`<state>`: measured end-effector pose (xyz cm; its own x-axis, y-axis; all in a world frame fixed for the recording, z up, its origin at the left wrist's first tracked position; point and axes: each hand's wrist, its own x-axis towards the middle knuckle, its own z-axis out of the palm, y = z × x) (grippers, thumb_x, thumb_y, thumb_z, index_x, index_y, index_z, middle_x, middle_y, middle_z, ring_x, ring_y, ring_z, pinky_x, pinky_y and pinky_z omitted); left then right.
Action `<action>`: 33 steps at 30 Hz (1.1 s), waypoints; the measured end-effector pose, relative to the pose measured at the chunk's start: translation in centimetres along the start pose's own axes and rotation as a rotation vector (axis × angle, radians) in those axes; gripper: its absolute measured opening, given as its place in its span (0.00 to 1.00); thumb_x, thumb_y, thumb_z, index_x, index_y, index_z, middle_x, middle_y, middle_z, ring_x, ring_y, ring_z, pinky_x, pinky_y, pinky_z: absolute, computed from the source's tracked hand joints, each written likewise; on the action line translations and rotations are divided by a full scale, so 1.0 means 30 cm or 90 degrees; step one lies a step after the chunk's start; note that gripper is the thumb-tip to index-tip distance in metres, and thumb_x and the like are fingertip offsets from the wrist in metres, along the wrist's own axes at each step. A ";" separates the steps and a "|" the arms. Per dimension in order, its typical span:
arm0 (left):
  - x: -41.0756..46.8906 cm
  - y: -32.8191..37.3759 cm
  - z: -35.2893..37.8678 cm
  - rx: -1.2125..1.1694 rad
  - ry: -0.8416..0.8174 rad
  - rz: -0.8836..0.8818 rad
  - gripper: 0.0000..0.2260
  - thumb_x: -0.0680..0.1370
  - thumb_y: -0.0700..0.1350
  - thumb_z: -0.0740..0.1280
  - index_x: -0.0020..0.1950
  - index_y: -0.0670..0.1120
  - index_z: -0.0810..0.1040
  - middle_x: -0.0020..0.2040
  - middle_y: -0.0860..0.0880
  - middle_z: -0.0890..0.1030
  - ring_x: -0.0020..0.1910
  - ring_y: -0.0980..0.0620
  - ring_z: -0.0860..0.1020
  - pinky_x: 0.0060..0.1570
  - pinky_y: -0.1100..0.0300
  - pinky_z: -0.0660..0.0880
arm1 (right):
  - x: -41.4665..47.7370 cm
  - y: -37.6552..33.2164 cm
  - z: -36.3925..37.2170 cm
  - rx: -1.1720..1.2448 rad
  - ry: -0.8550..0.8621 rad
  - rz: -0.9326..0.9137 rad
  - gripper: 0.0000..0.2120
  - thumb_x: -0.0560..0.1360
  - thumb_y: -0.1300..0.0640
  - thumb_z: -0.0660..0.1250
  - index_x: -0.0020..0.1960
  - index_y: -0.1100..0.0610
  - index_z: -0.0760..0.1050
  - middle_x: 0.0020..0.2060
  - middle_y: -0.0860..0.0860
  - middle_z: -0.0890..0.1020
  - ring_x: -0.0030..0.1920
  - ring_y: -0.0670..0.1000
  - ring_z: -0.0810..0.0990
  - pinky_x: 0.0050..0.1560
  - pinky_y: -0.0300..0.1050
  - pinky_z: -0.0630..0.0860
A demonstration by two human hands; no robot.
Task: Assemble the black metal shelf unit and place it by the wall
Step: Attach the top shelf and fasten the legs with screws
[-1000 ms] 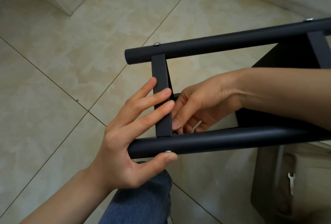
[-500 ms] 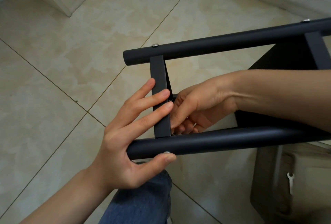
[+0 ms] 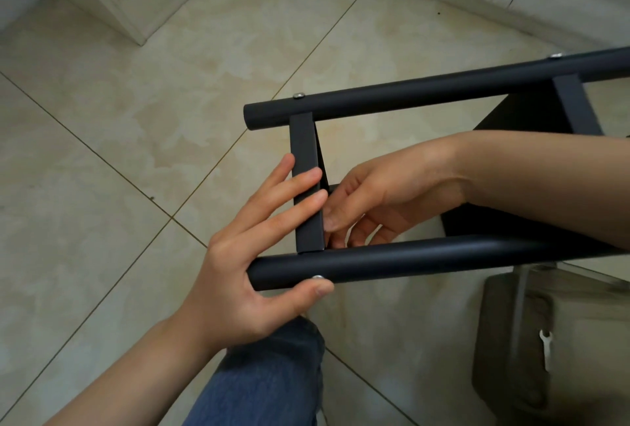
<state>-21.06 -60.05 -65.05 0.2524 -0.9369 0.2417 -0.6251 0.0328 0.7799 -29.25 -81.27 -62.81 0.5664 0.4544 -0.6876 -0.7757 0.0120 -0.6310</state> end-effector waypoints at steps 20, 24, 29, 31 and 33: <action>0.017 0.183 -0.113 -0.227 -0.195 -0.668 0.43 0.62 0.64 0.75 0.73 0.50 0.70 0.63 0.53 0.80 0.60 0.55 0.81 0.61 0.56 0.79 | -0.263 0.030 0.285 -0.504 0.419 -0.042 0.20 0.79 0.55 0.67 0.71 0.50 0.72 0.61 0.47 0.79 0.58 0.46 0.78 0.58 0.36 0.71; -0.018 0.203 -0.078 -0.288 -0.120 -0.676 0.30 0.66 0.60 0.75 0.64 0.51 0.75 0.63 0.52 0.80 0.65 0.53 0.77 0.63 0.54 0.77 | -0.280 0.051 0.300 -0.538 0.478 -0.051 0.19 0.80 0.57 0.66 0.70 0.51 0.73 0.63 0.48 0.79 0.61 0.48 0.78 0.61 0.38 0.72; -0.072 0.205 0.021 -0.373 0.051 -0.668 0.22 0.66 0.62 0.74 0.57 0.57 0.75 0.58 0.58 0.78 0.64 0.54 0.75 0.65 0.52 0.75 | -0.292 0.091 0.317 -0.550 0.517 -0.082 0.20 0.80 0.58 0.65 0.70 0.49 0.73 0.61 0.47 0.80 0.61 0.48 0.77 0.64 0.44 0.72; -0.075 0.213 0.054 -0.401 0.103 -0.648 0.19 0.68 0.62 0.72 0.55 0.58 0.75 0.56 0.61 0.77 0.64 0.56 0.74 0.69 0.51 0.72 | -0.289 0.098 0.316 -0.552 0.531 -0.089 0.20 0.79 0.59 0.65 0.70 0.49 0.73 0.61 0.47 0.80 0.61 0.49 0.77 0.64 0.44 0.72; -0.065 0.233 0.089 -0.430 0.124 -0.640 0.11 0.75 0.60 0.68 0.54 0.59 0.73 0.55 0.65 0.74 0.64 0.57 0.71 0.70 0.51 0.69 | -0.288 0.098 0.313 -0.559 0.544 -0.090 0.20 0.79 0.59 0.65 0.70 0.49 0.73 0.61 0.47 0.80 0.61 0.49 0.76 0.64 0.45 0.72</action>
<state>-27.89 -58.93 -61.61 0.5439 -0.5836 -0.6029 0.4051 -0.4467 0.7978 -39.03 -76.80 -55.35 0.8861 -0.2341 -0.4001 -0.4296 -0.7391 -0.5188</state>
